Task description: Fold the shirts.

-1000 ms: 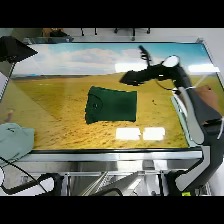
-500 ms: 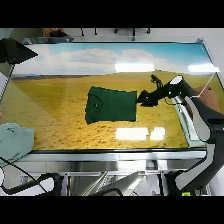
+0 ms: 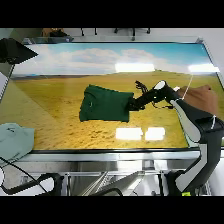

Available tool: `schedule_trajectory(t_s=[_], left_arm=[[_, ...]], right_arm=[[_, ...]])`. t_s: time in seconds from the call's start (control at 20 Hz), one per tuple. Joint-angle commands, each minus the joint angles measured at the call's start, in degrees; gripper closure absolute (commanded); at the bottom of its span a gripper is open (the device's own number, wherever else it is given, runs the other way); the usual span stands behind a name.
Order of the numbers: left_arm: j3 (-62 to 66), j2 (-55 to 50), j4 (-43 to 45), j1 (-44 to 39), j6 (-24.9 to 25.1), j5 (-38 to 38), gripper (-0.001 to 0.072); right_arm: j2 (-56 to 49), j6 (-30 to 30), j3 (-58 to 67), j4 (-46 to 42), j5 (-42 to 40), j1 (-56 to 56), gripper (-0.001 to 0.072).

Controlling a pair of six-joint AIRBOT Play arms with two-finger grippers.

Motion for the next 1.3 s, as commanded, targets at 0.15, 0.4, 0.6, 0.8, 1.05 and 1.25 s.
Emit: schedule_trajectory(t_s=[0.15, 0.4, 0.6, 0.8, 1.05, 1.25], left_arm=[[-3.5, 0.44, 0.02, 0.0, 0.28, -0.13, 0.0693], [-11.58, 1.25, -0.09, 0.0, 2.1, 3.17, 0.0692], [-11.76, 1.38, -0.09, 0.0, 2.23, 4.57, 0.0692], [-11.74, 1.33, -0.02, 0.0, 2.75, 5.22, 0.0693], [-11.76, 1.33, -0.02, 0.0, 3.41, 5.57, 0.0693], [-11.76, 1.33, -0.02, 0.0, 3.61, 5.53, 0.0693]], right_arm=[[-0.17, -0.76, 0.15, 1.6, -1.95, -1.55, 0.0305], [-0.44, -1.51, 0.15, 2.69, -1.92, -5.27, 0.0186], [-3.91, -2.38, 0.15, 10.69, -1.53, -4.96, 0.0188], [-5.64, -3.34, 0.15, 8.17, -3.15, -3.02, 0.0193], [-5.6, -1.95, 0.17, 7.02, -14.88, 4.52, 0.02], [-2.91, -2.6, 1.81, 7.19, -13.44, 6.67, 0.0693]])
